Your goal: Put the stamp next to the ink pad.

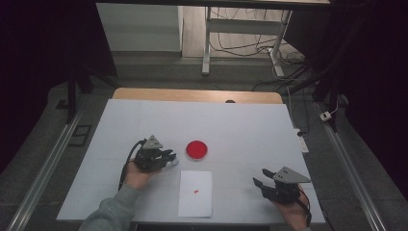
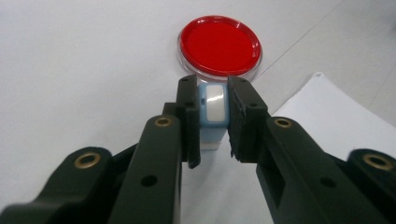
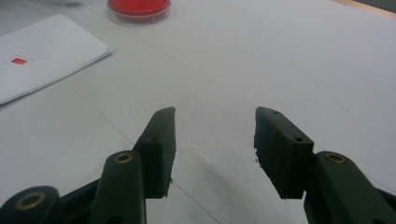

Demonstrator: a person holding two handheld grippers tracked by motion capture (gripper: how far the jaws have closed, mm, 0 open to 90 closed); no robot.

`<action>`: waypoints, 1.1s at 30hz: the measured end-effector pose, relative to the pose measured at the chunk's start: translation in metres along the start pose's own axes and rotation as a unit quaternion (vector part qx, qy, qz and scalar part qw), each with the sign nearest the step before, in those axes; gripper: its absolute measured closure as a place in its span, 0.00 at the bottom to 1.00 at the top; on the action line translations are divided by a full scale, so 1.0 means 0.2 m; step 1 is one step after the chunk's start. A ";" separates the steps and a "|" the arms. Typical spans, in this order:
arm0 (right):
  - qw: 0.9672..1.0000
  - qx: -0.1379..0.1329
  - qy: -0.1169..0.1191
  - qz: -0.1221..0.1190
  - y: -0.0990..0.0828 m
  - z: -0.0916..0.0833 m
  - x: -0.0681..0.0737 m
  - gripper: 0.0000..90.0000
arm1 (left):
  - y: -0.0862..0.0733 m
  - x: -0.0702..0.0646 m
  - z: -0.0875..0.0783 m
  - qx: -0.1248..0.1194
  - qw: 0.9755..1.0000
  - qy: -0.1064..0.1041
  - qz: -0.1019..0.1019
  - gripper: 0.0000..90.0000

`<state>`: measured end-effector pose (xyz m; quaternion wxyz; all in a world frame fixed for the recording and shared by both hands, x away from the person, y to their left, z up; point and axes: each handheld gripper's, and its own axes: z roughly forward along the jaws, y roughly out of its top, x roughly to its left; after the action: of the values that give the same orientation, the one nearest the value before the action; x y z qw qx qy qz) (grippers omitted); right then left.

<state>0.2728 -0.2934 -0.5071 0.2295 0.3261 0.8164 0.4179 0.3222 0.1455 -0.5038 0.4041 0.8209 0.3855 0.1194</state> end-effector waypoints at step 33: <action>1.000 -0.005 0.001 -0.009 -0.01 -0.01 -0.01 0.53 | -0.09 -0.01 -0.19 -0.056 0.998 -0.013 -0.001 0.43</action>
<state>0.2730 -0.2971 -0.5078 0.2338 0.3174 0.8171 0.4206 0.2921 0.1719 -0.4921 0.4544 0.7982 0.3735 0.1297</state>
